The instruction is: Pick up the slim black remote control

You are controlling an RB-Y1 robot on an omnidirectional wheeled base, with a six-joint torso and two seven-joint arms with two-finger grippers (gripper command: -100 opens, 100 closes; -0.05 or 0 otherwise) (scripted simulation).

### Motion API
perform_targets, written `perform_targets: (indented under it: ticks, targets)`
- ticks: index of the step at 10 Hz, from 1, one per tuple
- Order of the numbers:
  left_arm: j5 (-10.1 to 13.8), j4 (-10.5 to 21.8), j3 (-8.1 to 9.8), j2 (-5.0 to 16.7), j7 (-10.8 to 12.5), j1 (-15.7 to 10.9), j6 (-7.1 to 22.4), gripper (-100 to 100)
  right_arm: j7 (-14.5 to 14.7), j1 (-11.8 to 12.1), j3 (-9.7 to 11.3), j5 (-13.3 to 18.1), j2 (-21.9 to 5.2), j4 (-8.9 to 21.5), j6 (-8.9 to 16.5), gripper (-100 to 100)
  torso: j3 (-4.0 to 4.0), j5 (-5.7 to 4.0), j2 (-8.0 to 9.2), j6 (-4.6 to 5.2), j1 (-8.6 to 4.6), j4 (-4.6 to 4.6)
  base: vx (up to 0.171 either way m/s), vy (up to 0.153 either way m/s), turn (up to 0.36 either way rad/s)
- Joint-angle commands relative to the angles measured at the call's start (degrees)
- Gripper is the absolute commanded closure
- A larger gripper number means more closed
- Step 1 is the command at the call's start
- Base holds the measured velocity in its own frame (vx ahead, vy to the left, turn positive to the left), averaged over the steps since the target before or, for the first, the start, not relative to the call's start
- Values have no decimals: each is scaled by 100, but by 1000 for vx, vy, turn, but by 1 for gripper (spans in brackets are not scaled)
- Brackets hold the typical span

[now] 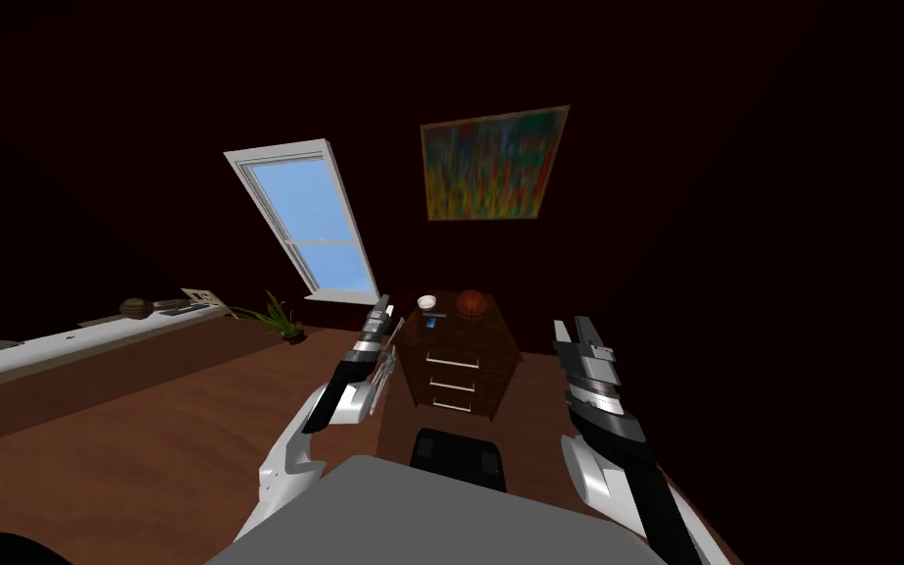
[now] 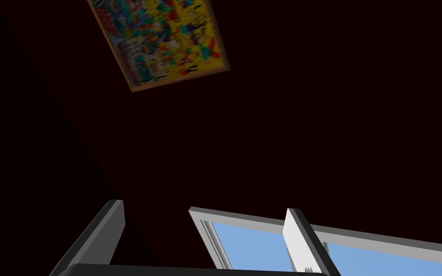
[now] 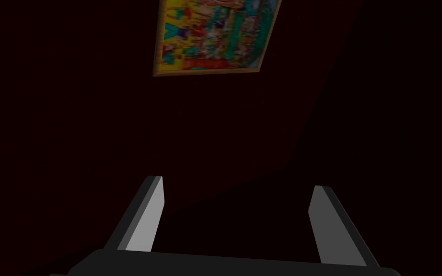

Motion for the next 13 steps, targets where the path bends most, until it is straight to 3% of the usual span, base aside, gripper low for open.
perform_targets:
  ticks: [1,2,3,4,5,6,7,8,9,11,12,13]
  targets:
    - [-47,286,240,180,43,-269,286,-100,0,0,0,0,0,0,0,0,0,0,0,0,0,0,-83,-19,-314]
    - [-47,333,240,180,43,-269,383,-100,0,0,0,0,0,0,0,0,0,0,1,1,-2,0,-63,-11,-87]
    - [-90,555,404,297,62,-473,637,-100,0,1,-1,0,0,0,0,0,-1,0,-3,-5,0,0,-55,-17,-224]
    - [-90,555,404,297,62,-473,661,-100,0,0,0,0,0,0,0,0,-4,0,-6,0,0,-1,-47,-2,-107]
    - [-137,795,579,417,79,-688,886,-100,0,2,-1,0,0,0,0,0,-5,1,-9,-5,4,-2,-58,-8,-202]
    - [-137,795,579,417,79,-688,957,-100,0,1,0,0,0,0,0,0,-4,1,-7,-1,4,-2,-53,-7,-132]
    - [-188,1053,763,540,97,-907,1114,-100,0,1,-1,0,0,0,0,0,-4,1,-8,-5,4,-1,-64,-16,-268]
    - [-188,1053,763,540,97,-916,1268,-100,0,0,0,0,0,0,0,0,-4,0,-6,0,1,-1,-49,-2,-125]
    - [-243,1306,955,667,114,-1155,1440,-100,0,2,-1,0,0,0,0,0,-4,1,-9,-6,6,-2,-52,-1,-240]
    - [-243,1328,955,667,114,-1155,1598,-100,0,2,-1,0,0,0,0,0,-6,2,-12,-7,8,-2,-28,-4,-61]
    - [-301,1619,1156,796,131,-1405,1815,-100,0,2,-1,0,0,0,0,0,-10,2,-19,-8,6,-4,-34,-17,-207]
    - [-301,1619,1156,796,131,-1405,1941,-100,0,1,-1,0,0,0,0,0,-9,1,-17,-2,3,-4,-40,-9,-167]
